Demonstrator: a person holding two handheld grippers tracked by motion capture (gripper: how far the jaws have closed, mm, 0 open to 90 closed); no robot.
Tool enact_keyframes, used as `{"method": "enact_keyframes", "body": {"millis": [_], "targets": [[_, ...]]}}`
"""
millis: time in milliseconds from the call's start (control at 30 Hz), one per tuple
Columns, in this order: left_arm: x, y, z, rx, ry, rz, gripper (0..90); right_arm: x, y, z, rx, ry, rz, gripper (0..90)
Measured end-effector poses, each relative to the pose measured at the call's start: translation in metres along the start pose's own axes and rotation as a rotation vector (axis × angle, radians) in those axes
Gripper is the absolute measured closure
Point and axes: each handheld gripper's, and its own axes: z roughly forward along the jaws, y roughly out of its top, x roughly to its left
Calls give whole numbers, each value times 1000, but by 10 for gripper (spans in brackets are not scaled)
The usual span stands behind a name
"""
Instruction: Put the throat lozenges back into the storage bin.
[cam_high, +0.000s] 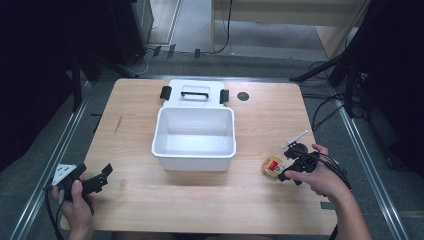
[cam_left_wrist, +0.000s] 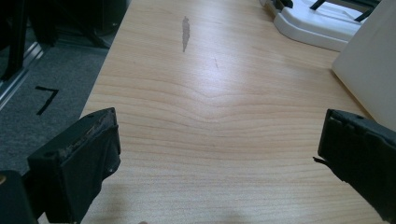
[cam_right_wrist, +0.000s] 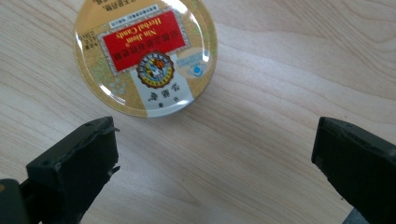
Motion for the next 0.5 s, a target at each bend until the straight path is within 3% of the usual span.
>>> {"method": "enact_keyframes", "body": {"millis": [500], "targets": [[0,0,0,2,-1,-1,0,15,29,5,53,10,-54,8]]}}
